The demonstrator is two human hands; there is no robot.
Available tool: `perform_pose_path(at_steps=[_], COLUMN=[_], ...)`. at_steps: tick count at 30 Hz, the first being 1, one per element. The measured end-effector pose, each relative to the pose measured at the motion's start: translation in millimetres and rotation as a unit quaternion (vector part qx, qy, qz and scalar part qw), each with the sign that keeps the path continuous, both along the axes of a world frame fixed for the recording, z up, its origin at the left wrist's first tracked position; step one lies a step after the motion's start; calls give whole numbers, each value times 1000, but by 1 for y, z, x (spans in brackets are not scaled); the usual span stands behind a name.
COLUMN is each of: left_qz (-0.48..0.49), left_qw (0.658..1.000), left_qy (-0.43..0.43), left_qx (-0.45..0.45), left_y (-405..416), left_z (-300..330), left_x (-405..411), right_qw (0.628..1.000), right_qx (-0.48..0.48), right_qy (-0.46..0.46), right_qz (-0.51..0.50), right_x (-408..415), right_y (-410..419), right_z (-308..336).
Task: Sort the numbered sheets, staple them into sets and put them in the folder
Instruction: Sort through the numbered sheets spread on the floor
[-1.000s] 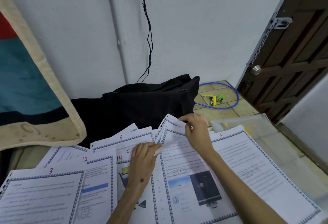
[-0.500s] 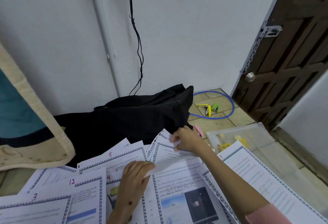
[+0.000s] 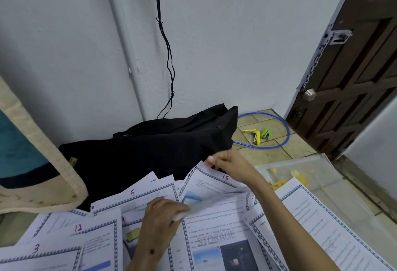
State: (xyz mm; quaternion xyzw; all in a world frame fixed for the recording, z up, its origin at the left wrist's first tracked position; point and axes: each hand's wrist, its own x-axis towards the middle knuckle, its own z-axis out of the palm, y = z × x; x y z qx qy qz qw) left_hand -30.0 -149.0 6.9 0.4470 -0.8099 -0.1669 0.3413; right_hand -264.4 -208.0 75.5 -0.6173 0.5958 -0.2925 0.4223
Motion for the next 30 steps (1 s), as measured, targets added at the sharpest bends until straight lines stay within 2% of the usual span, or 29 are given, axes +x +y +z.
perform_pose_path(at_steps=[2,5,8,12,15,17,20,23,25,29,30], left_qz=[-60,-76,-77,-33,-55,-61,-50,-7,8,-7,-17], left_qw=[995,994,995,998,995,993,995,999,999,999,999], left_qy=[-34,-32,-19,-22,-30,-34,-49,-44,-39,-52,-43], left_qx=[-67,-74,-66,-48,-80,-98,-65,-1,14,-8,-12], left_y=[4,6,5,1,0,-1,0,-1,-3,-7,-7], left_z=[-13,-20,-20,-13,-13,-15,-12,-10,-8,-2,0], left_x=[6,11,11,8,8,9,8,6,5,0,0], right_qw=[990,964,962,986,972,964,977,992,985,960,956], right_qx=[-13,61,88,79,52,73,44,55,100,181,198], right_qy=[137,257,256,137,225,254,208,78,11,-22,-55], right_qz=[-34,2,36,48,31,26,24,79,138,215,211], right_x=[-8,-10,-7,-2,0,2,3,-8,-15,-18,-16], right_y=[-12,-21,-23,-15,-14,-13,-9,-2,3,8,8], right_z=[-7,-20,-23,-11,-14,-19,-16,-5,5,8,7])
